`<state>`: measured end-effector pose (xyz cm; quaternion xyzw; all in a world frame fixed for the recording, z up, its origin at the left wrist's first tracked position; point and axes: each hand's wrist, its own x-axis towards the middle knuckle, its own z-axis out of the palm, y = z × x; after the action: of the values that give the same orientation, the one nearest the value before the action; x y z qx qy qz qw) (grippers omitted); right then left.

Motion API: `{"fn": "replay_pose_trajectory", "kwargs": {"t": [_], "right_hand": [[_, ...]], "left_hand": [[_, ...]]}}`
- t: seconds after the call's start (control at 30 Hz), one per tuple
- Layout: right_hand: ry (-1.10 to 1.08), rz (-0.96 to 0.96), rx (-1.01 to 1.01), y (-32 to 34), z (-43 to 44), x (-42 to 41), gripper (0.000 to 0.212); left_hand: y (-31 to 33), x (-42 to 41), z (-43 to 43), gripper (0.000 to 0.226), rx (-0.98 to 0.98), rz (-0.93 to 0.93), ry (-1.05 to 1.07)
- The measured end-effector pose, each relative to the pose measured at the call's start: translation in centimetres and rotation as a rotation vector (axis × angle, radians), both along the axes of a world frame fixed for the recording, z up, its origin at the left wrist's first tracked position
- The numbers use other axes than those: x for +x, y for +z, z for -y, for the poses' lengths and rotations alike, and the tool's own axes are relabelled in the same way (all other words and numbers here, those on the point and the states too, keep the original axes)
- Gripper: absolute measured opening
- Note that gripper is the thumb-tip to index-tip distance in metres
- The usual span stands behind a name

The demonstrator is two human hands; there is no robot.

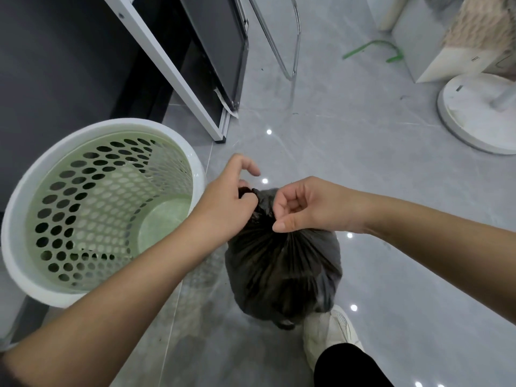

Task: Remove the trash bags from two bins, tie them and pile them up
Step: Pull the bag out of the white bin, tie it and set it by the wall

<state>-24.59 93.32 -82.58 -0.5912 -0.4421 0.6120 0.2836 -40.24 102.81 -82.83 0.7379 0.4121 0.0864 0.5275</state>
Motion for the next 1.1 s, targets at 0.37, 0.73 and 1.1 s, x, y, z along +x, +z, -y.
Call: {"fn": "replay_pose_trajectory", "kwargs": {"t": [0.37,0.73,1.1], "right_hand": [[-0.200,0.132,0.045,-1.1,-0.1,-0.2,0.013],[-0.121,0.380,0.036,-1.0,-0.5,-1.1,0.010],[-0.007,1.044,0.347,-0.8,0.5,-1.4,0.014]], "left_hand": [[0.2,-1.1,0.5,0.038,-0.797,0.403,0.227],[-1.7,-1.4,0.9,0.013,0.910,-0.164,-0.530],[-1.0,-1.5,2.1,0.037,-0.234,-0.117,-0.153]]}}
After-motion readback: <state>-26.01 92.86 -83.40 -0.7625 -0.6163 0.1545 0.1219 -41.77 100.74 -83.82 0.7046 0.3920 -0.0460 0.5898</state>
